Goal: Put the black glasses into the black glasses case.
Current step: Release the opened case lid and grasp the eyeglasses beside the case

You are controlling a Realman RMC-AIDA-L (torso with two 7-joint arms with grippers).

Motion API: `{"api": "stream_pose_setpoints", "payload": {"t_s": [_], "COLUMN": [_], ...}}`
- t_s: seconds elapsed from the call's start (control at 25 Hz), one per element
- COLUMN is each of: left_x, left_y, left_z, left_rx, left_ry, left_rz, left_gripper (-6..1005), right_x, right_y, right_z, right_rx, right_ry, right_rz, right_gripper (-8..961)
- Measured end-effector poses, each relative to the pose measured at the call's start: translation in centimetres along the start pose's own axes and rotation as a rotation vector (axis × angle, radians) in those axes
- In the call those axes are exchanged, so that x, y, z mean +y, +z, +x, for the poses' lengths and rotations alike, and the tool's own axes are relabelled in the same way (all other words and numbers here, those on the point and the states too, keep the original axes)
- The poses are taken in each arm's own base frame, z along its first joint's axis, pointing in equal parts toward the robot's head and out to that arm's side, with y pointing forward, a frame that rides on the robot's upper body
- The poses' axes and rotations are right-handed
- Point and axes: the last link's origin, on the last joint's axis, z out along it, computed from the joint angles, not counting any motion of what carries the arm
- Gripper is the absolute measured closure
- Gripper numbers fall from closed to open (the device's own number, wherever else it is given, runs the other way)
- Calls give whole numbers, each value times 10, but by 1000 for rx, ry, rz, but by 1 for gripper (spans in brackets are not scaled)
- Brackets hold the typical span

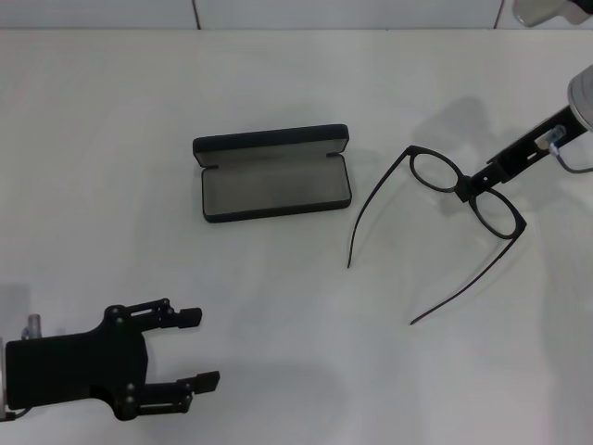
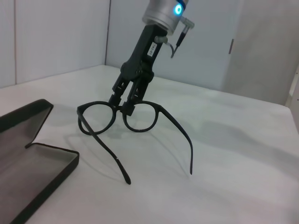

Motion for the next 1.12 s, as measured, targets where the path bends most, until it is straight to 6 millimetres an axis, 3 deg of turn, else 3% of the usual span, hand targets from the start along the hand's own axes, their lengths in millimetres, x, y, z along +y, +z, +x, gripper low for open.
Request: {"api": "stream_pose_setpoints", "payload": {"t_s": [0.48, 0.56, 1.04, 1.12], "left_x": [-1, -1, -2, -2], "left_y": [-2, -2, -2, -2], "left_z": [0, 0, 0, 0], "left_rx": [-5, -4, -4, -4], "left_ry": [-13, -13, -12, -12], "left_rz": [5, 6, 6, 6], "left_gripper": [233, 235, 249, 251], "right_x": [3, 4, 6, 6], "right_y": [7, 7, 7, 7], "right_z": [0, 0, -1, -1], "right_rx": [-8, -8, 6, 7], "right_ry": [-2, -2, -12, -9], "right_rz": [1, -2, -2, -3], "right_gripper": [165, 399, 640, 719]}}
